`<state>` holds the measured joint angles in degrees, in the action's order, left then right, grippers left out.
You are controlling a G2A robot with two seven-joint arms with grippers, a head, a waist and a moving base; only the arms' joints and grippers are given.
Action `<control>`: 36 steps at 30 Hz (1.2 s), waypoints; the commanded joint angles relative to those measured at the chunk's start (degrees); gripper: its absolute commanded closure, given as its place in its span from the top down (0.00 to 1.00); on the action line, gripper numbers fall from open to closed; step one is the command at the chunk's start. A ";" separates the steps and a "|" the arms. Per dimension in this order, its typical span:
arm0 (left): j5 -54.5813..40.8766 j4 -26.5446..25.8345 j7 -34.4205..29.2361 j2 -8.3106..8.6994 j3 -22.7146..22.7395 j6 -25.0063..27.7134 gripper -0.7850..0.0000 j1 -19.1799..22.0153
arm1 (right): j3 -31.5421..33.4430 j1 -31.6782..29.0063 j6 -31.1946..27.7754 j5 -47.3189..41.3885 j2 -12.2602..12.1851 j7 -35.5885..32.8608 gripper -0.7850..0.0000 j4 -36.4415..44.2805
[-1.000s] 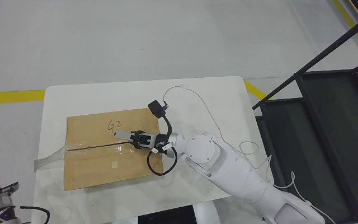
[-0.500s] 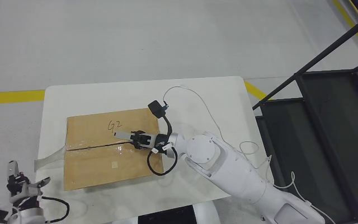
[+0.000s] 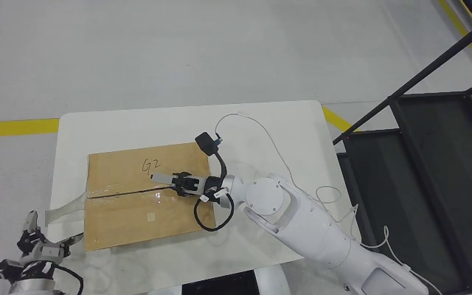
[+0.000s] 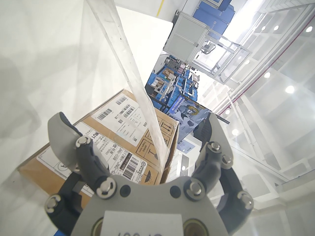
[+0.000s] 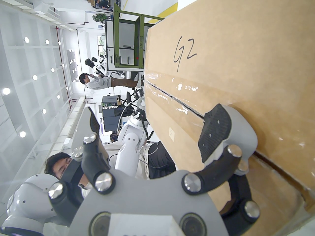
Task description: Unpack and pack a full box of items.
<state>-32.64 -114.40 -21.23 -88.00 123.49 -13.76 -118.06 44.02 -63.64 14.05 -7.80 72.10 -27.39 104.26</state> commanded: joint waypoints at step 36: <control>-2.35 9.31 4.25 3.39 2.46 -8.60 0.20 12.52 | 0.00 0.00 0.00 0.00 0.00 0.00 1.00 0.00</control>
<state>-34.95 -105.01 -16.95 -84.67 125.83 -22.43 -105.48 44.02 -63.64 14.05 -7.80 72.10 -27.39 104.26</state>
